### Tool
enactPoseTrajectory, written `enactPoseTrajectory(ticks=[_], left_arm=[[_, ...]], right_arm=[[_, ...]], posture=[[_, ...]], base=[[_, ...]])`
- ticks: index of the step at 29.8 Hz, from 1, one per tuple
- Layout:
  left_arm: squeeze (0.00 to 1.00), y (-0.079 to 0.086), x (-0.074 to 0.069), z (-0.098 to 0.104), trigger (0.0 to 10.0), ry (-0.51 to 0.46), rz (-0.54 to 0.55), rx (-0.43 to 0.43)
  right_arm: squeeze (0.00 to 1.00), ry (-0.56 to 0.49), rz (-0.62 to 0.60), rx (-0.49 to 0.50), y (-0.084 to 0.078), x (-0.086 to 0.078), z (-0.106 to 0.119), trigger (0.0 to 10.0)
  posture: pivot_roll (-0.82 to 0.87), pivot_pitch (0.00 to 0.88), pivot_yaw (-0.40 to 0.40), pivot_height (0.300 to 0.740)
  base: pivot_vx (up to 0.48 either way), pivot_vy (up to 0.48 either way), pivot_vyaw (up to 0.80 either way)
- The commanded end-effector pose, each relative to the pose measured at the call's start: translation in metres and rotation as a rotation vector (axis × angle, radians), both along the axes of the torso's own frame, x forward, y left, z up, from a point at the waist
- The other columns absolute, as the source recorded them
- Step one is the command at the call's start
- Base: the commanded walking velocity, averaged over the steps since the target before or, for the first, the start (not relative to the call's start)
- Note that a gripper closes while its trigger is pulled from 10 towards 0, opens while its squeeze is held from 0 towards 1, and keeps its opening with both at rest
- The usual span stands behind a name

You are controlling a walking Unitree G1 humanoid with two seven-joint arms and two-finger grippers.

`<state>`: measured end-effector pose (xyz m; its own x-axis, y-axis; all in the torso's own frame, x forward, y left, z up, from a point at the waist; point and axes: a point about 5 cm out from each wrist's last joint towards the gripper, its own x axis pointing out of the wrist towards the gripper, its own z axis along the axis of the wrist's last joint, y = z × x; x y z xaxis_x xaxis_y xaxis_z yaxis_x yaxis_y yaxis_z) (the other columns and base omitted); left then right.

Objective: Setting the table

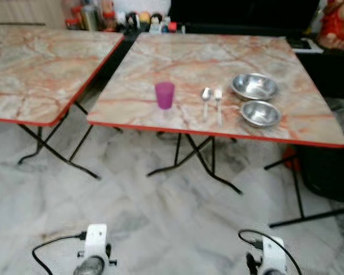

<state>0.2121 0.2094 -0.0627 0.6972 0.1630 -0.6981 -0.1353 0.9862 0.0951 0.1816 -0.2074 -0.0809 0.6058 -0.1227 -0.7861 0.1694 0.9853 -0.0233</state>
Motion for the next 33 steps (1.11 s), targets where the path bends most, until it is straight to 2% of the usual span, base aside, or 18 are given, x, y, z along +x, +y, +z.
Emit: enactPoseTrajectory(ticks=[1, 4, 7, 21, 26, 33], left_arm=[[0.0, 0.0019, -0.0041, -0.0024, 10.0, 0.018, 0.013, -0.008], [0.0, 0.0026, -0.0048, -0.0027, 10.0, 0.022, 0.012, -0.008], [0.0, 0.0025, -0.0039, -0.0023, 10.0, 0.02, 0.014, -0.012], [0.0, -0.0001, -0.0038, -0.0028, 10.0, 0.021, 0.012, -0.02], [0.0, 0.0002, -0.0039, -0.0028, 10.0, 0.021, 0.012, -0.02], [0.0, -0.0003, -0.0053, -0.0036, 10.0, 0.024, 0.011, -0.022]], right_arm=[[0.0, 0.002, -0.006, 0.001, -0.0014, -0.001, -0.0003, 10.0], [0.0, 0.003, -0.032, 0.01, -0.0025, -0.0008, -0.0001, 10.0], [0.0, 0.01, -0.042, 0.01, -0.0035, -0.0022, -0.0007, 10.0], [0.0, -0.016, -0.035, 0.008, -0.0035, 0.0031, 0.0022, 10.0], [0.0, -0.028, -0.028, -0.001, -0.0027, 0.0048, 0.0032, 10.0], [0.0, -0.032, -0.031, 0.003, -0.0018, 0.0061, 0.0036, 10.0]], posture=[[-0.03, 0.116, -0.006, 0.74], [-0.03, 0.109, -0.007, 0.74], [-0.03, 0.105, -0.007, 0.74], [-0.03, 0.092, -0.006, 0.74], [-0.03, 0.095, -0.006, 0.74], [-0.03, 0.101, -0.006, 0.74]], base=[[0.0, 0.0, 0.0], [0.172, 0.0, 0.0], [0.284, 0.0, -0.71], [0.295, 0.0, 0.0], [0.299, 0.0, -0.65], [0.298, 0.0, 0.0]])
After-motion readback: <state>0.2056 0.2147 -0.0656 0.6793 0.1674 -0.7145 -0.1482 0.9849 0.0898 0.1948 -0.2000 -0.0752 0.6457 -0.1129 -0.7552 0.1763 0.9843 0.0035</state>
